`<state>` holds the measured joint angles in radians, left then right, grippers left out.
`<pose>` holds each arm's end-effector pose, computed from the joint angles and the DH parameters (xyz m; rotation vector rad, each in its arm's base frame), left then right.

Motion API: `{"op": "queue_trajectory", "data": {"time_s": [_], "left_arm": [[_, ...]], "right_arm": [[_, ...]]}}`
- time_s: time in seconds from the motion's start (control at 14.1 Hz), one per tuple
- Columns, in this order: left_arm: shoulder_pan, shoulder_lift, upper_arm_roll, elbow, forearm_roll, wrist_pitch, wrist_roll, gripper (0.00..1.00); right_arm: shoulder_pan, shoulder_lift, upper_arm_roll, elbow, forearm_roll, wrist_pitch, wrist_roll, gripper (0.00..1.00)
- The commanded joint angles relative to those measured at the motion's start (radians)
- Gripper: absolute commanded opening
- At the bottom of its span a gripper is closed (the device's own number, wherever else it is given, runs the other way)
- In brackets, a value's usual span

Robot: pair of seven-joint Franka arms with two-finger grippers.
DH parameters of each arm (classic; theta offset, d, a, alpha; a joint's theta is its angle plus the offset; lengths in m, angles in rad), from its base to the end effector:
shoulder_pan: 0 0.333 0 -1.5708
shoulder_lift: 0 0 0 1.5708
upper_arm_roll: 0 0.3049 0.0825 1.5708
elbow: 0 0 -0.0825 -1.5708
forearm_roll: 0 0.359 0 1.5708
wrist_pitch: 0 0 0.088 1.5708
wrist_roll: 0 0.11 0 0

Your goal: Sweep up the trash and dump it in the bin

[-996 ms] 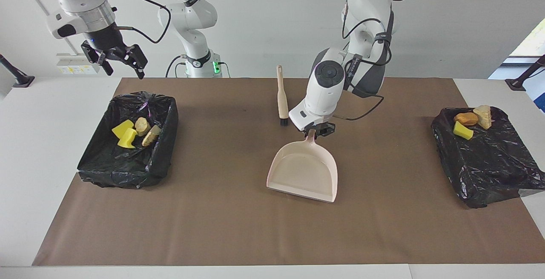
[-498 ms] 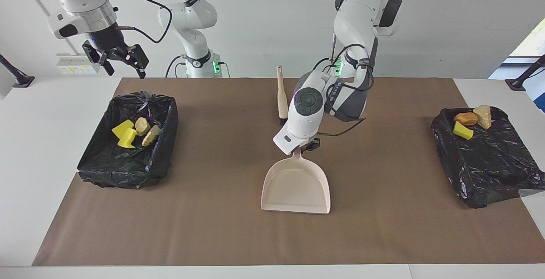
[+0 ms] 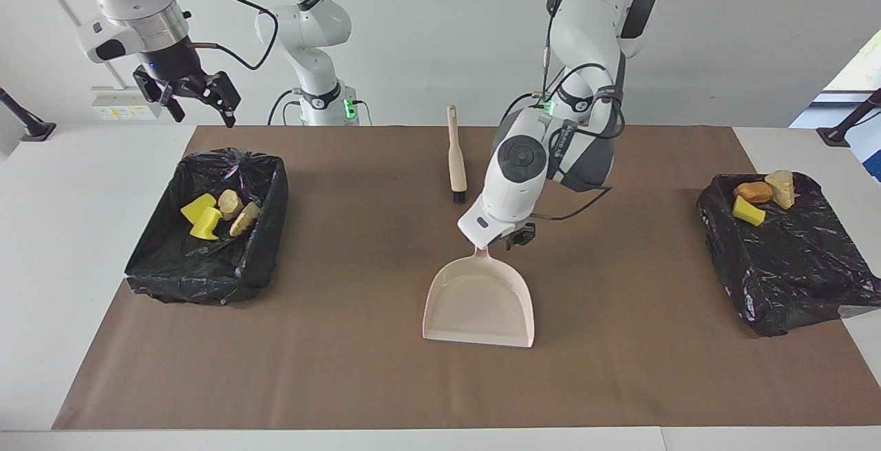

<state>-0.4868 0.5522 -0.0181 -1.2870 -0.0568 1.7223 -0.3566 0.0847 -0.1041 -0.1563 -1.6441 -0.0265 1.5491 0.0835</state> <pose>0.5875 -0.3279 0.4144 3.1171 -0.2096 -0.2086 0.4942 -0.0428 0.6285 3.1219 -0.2424 0.0124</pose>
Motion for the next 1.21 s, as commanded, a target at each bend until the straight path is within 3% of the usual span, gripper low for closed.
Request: {"op": "queue_trajectory", "data": {"time_s": [0.0,0.28,0.71,0.93,1.14], "left_arm": [[0.092,-0.222,0.001,-0.185,-0.009,-0.023,0.045,1.0],[0.216,-0.411,0.02,-0.296,0.07,-0.018,0.212,1.0],[0.367,-0.704,0.021,-0.508,0.077,-0.127,0.43,1.0],[0.413,-0.689,0.021,-0.41,0.08,-0.233,0.543,1.0],[0.413,-0.602,0.02,-0.246,0.127,-0.346,0.558,1.0]], "right_arm": [[-0.013,-0.003,0.007,0.006,0.003,-0.018,-0.013,1.0],[-0.013,-0.003,0.007,0.006,0.003,-0.018,-0.013,1.0],[-0.013,-0.003,0.007,0.006,0.003,-0.018,-0.013,1.0],[-0.013,-0.003,0.007,0.006,0.003,-0.018,-0.013,1.0],[-0.013,-0.003,0.007,0.006,0.003,-0.018,-0.013,1.0]]}}
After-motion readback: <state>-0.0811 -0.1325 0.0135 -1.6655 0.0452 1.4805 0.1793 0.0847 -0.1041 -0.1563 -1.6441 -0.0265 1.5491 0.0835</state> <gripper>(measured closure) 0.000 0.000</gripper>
